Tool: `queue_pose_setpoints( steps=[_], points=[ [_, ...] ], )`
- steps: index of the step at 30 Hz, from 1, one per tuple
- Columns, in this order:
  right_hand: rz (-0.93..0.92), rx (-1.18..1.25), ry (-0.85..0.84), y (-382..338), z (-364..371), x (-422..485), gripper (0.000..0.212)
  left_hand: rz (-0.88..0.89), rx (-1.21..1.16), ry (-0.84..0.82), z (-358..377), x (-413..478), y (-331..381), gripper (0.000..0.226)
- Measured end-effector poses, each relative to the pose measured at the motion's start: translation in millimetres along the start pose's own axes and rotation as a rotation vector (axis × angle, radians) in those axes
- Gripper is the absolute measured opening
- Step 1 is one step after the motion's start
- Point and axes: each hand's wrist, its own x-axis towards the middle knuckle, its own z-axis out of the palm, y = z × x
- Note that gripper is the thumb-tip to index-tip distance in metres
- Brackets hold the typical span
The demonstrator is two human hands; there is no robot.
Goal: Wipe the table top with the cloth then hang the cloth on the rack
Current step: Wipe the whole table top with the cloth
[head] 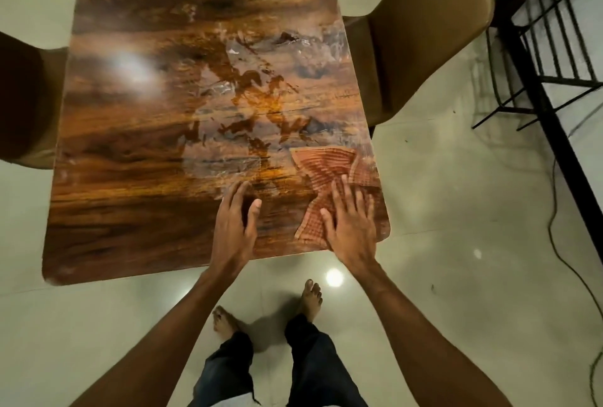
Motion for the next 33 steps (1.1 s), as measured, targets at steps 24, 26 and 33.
queue_pose_setpoints(
  steps=[24,26,33],
  points=[
    [-0.176,-0.002,-0.058,-292,71,-67,0.057,-0.009,-0.085,0.011,-145,27,-127,0.058],
    [-0.146,0.016,-0.086,-280,65,-49,0.064,-0.006,-0.093,-0.001,-155,32,-135,0.058],
    [0.145,-0.022,-0.022,-283,43,39,0.065,0.011,-0.125,-0.019,-181,54,-145,0.056]
  ],
)
